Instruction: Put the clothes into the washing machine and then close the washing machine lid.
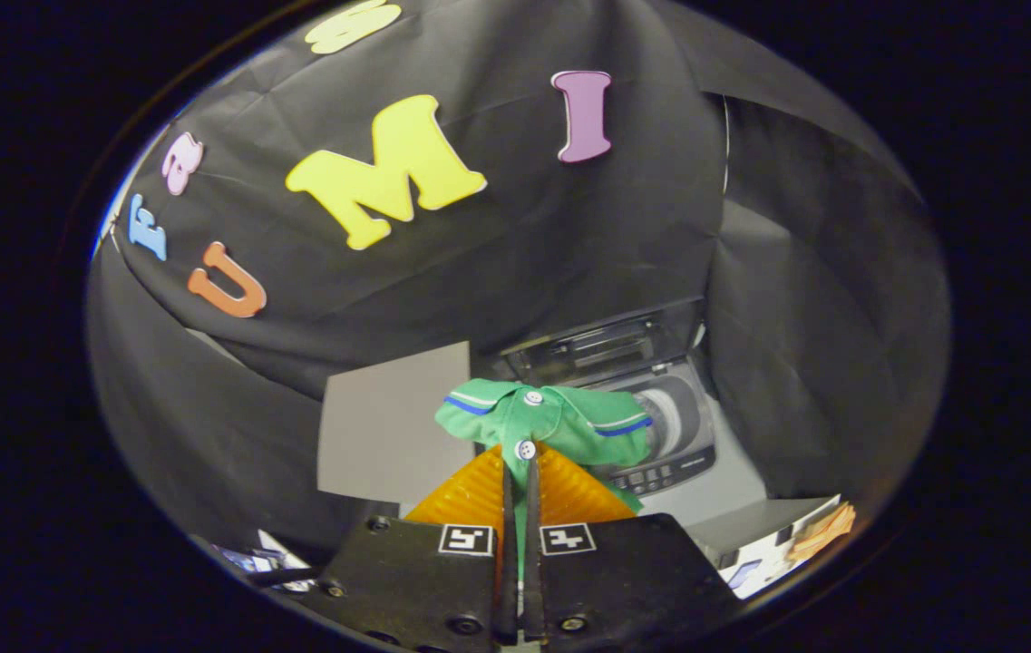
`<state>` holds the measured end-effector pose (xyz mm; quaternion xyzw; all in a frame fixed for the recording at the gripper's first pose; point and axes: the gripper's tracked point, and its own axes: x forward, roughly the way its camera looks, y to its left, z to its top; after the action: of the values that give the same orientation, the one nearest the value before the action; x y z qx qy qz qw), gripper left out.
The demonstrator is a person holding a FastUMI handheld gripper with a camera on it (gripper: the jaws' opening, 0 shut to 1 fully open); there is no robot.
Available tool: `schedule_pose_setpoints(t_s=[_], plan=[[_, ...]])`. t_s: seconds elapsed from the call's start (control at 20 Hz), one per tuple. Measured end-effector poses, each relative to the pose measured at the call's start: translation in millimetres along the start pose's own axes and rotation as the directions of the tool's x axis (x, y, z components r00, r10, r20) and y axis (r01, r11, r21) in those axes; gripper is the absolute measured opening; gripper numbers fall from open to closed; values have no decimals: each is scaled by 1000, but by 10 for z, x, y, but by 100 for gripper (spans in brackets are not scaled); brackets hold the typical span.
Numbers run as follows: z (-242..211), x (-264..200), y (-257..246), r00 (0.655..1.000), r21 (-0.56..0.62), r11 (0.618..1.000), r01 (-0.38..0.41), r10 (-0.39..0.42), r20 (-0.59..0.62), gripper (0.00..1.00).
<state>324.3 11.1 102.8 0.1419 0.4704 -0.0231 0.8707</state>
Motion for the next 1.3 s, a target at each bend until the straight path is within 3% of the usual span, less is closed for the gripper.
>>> schedule_pose_setpoints(t_s=[0.6,1.3], plan=[[12,1180,-590,988,-17,999,35,-37,-153,6],[-350,2578,-1027,980,-25,999,30,-34,-194,6]])
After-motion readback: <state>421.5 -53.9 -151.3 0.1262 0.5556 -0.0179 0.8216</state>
